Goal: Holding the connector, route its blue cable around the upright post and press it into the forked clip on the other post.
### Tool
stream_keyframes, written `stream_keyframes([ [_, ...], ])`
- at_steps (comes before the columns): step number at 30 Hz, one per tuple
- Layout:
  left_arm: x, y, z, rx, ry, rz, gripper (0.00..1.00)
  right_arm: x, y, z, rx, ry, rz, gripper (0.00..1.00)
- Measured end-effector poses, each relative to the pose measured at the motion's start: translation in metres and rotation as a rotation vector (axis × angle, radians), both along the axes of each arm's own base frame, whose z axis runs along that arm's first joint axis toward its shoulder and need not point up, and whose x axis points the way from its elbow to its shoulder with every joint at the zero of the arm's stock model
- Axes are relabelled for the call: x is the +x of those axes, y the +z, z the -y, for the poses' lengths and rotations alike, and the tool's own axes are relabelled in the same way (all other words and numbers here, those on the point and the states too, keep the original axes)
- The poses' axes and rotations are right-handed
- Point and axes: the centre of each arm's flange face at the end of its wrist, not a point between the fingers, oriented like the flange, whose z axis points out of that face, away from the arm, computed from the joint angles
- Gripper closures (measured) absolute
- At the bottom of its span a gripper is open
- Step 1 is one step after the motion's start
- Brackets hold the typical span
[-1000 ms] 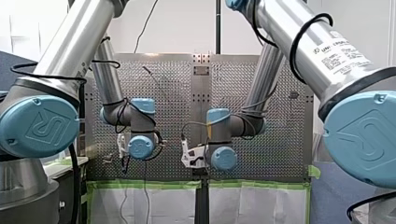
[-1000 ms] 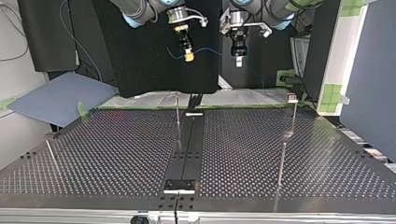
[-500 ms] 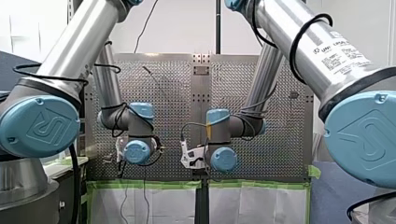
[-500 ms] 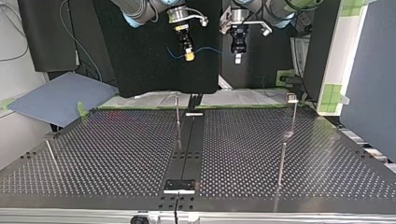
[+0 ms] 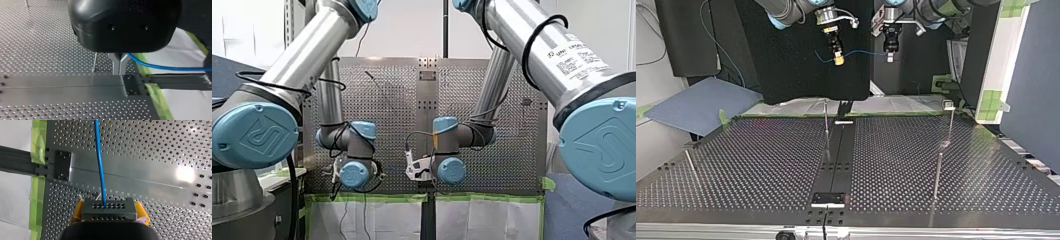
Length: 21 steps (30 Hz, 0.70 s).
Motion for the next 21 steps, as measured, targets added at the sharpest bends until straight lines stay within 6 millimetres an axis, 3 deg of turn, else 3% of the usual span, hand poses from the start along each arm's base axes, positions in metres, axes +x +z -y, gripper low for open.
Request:
stream_keyframes([
  [8, 0.007, 0.0, 0.005, -0.029, -0.003, 0.02, 0.99, 0.0, -0.003, 0.011, -0.002, -0.029, 0.021, 0.98],
  [14, 0.036, 0.024, 0.019, -0.102, 0.018, 0.108, 0.99, -0.006, -0.009, 0.039, 0.002, -0.11, 0.072, 0.98],
  [21, 0.058, 0.043, 0.023, -0.167, 0.047, 0.153, 0.99, -0.02, 0.011, 0.067, 0.027, -0.175, 0.121, 0.98],
])
